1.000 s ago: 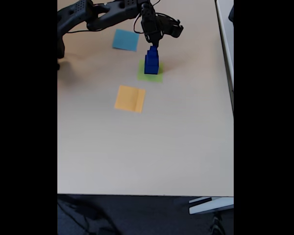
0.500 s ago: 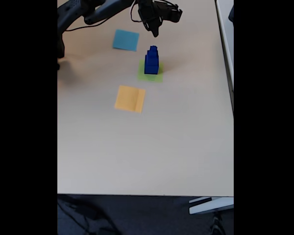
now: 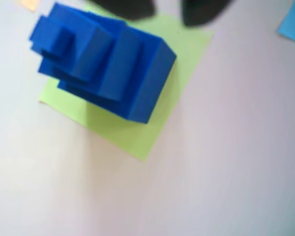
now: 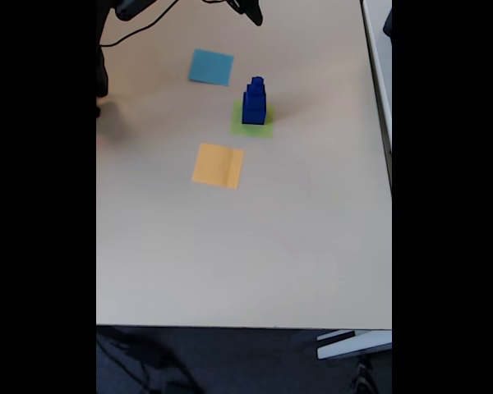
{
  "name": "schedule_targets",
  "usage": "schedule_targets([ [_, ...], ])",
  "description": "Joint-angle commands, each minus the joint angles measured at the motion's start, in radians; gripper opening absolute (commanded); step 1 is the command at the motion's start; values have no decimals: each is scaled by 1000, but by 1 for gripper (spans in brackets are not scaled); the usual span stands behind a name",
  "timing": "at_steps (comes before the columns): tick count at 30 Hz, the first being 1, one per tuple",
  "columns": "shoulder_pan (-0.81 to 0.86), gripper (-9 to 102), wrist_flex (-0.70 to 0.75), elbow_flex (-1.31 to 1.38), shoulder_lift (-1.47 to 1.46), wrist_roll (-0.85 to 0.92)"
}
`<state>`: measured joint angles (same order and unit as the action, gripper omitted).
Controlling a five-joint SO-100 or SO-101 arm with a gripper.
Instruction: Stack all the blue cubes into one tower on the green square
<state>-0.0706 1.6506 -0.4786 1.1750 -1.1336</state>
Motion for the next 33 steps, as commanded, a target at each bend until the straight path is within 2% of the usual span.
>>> schedule_targets([
  [1,0,0,-23,-41,129,5],
  [6,34,0,-38,-181,230,83],
  [10,74,0,-114,-316,341,252],
  [20,147,0,-410,-779,687,626],
  [33,184,0,-614,-1247,986,772],
])
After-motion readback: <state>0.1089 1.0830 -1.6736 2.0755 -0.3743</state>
